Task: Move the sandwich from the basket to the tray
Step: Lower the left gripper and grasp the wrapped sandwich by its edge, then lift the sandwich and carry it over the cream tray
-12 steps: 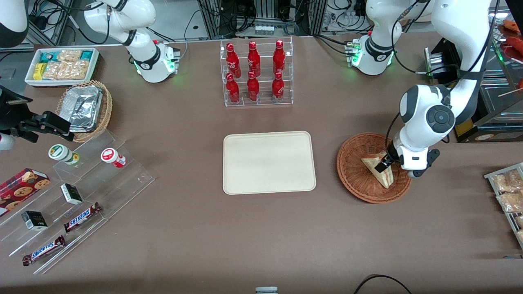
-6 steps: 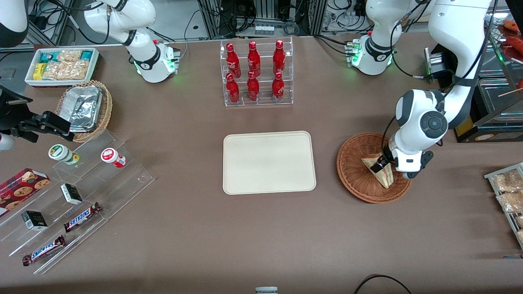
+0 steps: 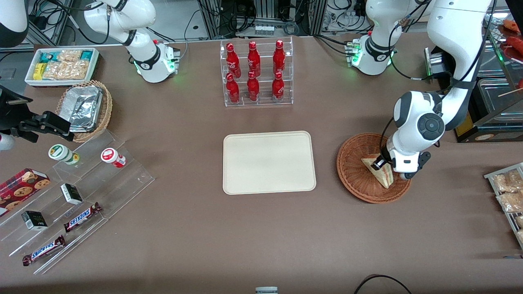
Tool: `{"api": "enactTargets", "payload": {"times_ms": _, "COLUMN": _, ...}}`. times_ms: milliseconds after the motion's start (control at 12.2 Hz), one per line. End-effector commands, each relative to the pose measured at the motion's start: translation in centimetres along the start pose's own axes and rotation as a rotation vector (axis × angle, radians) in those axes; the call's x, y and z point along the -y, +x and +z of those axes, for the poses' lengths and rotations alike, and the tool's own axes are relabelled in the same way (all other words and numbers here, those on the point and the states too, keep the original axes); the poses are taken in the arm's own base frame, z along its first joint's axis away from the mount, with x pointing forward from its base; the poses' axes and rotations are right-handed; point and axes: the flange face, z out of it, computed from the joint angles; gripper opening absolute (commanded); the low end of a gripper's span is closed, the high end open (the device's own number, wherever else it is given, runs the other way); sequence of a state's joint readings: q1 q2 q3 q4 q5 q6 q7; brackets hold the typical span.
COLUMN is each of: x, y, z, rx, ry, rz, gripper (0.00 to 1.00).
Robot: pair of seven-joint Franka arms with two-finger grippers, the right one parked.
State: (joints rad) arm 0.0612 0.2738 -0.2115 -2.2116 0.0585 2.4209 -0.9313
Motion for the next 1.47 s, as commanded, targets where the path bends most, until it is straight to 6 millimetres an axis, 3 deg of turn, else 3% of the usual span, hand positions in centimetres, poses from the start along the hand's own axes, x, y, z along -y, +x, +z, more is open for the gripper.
{"api": "enactTargets", "payload": {"times_ms": 0, "x": -0.8, "y": 0.5, "z": -2.4, "rx": -0.018, "ry": 0.006, "rz": -0.008, "gripper": 0.13}}
{"api": "enactTargets", "payload": {"times_ms": 164, "x": -2.3, "y": 1.1, "z": -7.2, "rx": 0.039, "ry": 0.099, "rz": 0.013, "gripper": 0.13}}
{"api": "enactTargets", "payload": {"times_ms": 245, "x": -3.6, "y": 0.5, "z": -9.4, "rx": 0.076, "ry": 0.151, "rz": 0.057, "gripper": 0.13}}
{"api": "enactTargets", "payload": {"times_ms": 409, "x": -5.9, "y": -0.8, "z": -10.7, "rx": 0.096, "ry": 0.177, "rz": 0.118, "gripper": 0.13}}
{"api": "enactTargets", "payload": {"times_ms": 818, "x": -13.9, "y": -6.4, "z": -9.6, "rx": 0.103, "ry": 0.151, "rz": 0.327, "gripper": 0.12}}
{"api": "enactTargets", "payload": {"times_ms": 1064, "x": -19.1, "y": -9.7, "z": -7.8, "rx": 0.136, "ry": 0.133, "rz": 0.422, "gripper": 0.12}}
{"api": "enactTargets", "payload": {"times_ms": 1227, "x": -22.8, "y": -12.5, "z": -6.9, "rx": 0.164, "ry": 0.095, "rz": 0.467, "gripper": 0.12}}
{"api": "enactTargets", "payload": {"times_ms": 1391, "x": -25.6, "y": -17.4, "z": -5.3, "rx": 0.159, "ry": 0.1, "rz": 0.493, "gripper": 0.12}}
